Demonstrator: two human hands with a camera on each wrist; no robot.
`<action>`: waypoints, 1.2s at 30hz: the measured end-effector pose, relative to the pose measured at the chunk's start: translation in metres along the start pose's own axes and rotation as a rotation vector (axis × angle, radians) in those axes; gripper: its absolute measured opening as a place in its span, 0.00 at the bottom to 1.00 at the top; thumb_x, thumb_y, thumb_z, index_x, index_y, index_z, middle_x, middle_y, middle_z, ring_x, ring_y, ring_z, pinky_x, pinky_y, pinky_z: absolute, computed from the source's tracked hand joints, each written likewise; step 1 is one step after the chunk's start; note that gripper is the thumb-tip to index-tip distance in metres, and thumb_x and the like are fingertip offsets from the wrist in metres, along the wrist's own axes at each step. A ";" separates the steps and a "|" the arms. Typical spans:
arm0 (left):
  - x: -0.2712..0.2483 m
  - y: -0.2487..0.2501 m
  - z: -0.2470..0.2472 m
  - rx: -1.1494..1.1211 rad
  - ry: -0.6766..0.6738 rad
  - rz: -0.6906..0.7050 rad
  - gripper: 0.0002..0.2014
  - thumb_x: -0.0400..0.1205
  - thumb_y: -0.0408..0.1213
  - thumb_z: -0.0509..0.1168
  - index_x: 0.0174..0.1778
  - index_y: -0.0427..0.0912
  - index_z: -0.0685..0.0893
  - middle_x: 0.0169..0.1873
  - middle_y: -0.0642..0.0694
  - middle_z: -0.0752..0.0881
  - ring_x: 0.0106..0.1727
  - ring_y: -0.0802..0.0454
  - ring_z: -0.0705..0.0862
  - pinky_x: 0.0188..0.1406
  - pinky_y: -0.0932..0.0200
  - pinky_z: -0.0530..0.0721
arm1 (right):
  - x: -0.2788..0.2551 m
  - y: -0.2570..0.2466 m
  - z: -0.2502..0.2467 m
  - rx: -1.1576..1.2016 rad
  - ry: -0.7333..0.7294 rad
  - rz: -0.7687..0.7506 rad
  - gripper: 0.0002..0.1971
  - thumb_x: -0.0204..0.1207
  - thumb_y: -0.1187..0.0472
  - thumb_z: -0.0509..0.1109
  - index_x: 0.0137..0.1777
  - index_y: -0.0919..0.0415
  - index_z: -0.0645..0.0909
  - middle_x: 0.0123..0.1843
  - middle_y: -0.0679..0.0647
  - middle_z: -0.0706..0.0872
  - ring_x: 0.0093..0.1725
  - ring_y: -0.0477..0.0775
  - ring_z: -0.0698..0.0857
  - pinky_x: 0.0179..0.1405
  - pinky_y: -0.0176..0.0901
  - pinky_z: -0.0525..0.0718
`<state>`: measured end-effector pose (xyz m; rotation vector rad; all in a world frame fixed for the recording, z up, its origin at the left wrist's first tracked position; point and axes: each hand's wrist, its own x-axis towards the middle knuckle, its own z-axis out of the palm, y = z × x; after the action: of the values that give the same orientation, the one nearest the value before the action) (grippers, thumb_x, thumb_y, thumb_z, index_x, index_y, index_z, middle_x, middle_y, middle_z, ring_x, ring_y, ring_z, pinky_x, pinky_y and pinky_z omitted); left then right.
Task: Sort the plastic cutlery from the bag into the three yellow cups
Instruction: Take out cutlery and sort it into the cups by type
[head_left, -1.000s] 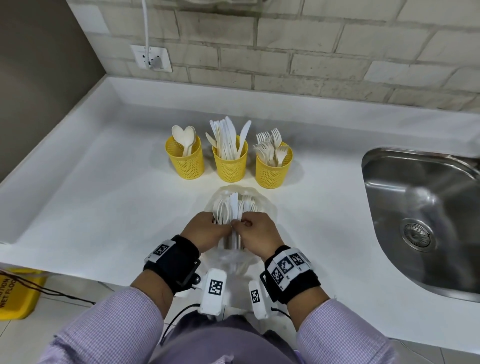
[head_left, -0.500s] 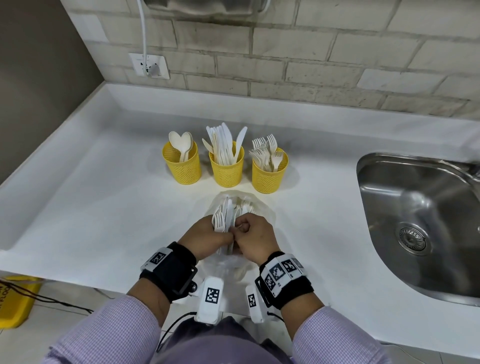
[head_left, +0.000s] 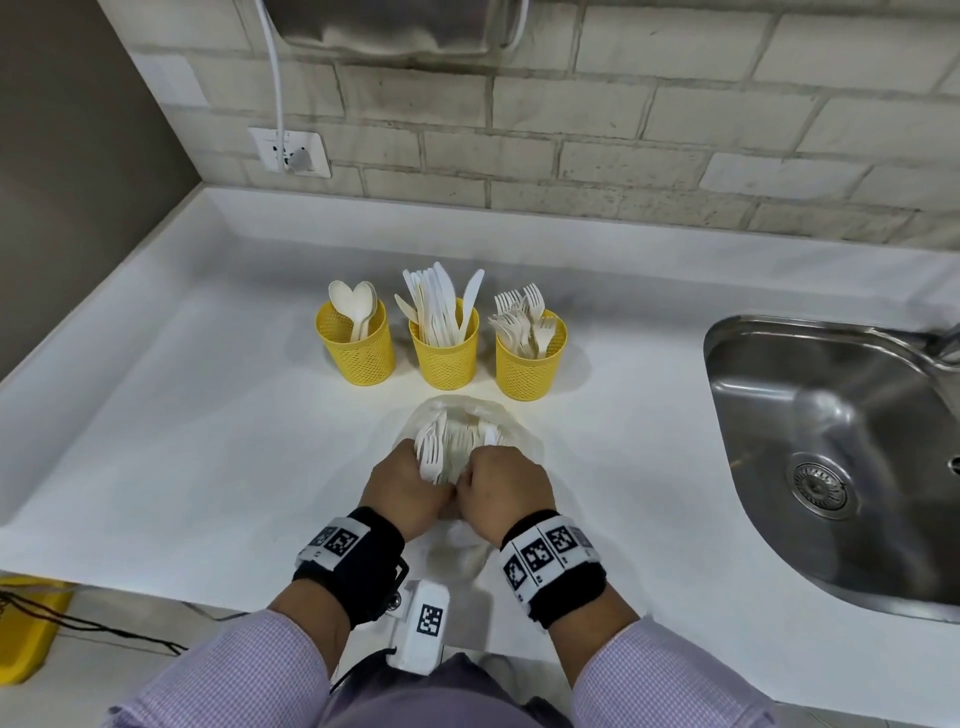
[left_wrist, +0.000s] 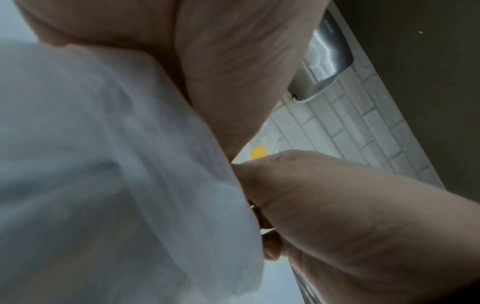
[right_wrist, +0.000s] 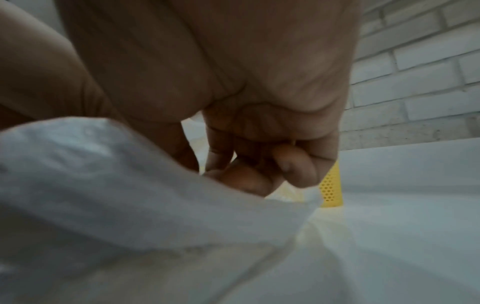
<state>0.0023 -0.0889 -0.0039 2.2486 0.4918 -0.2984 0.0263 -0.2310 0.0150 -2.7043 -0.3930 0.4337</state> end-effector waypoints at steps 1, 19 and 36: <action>0.001 -0.001 0.000 -0.010 0.003 -0.005 0.20 0.70 0.40 0.74 0.57 0.44 0.81 0.49 0.47 0.88 0.52 0.45 0.86 0.46 0.56 0.81 | 0.000 -0.002 -0.001 -0.041 0.020 0.003 0.12 0.84 0.54 0.61 0.52 0.59 0.84 0.55 0.58 0.89 0.56 0.64 0.88 0.53 0.51 0.81; 0.018 -0.020 -0.002 -0.179 -0.078 -0.050 0.32 0.56 0.47 0.77 0.57 0.44 0.83 0.44 0.46 0.91 0.46 0.45 0.91 0.48 0.41 0.90 | 0.030 0.011 0.003 0.503 -0.145 0.187 0.17 0.75 0.56 0.76 0.27 0.58 0.76 0.28 0.52 0.80 0.32 0.53 0.82 0.29 0.41 0.73; 0.000 0.006 -0.017 -0.474 -0.180 -0.098 0.14 0.62 0.28 0.75 0.43 0.31 0.90 0.36 0.39 0.90 0.38 0.47 0.86 0.43 0.54 0.84 | 0.026 0.031 0.002 0.967 -0.119 0.326 0.18 0.77 0.64 0.76 0.28 0.59 0.72 0.26 0.59 0.75 0.19 0.53 0.69 0.21 0.38 0.64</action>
<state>0.0060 -0.0798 0.0114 1.7244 0.5162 -0.3865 0.0558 -0.2494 -0.0049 -1.7883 0.2083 0.6613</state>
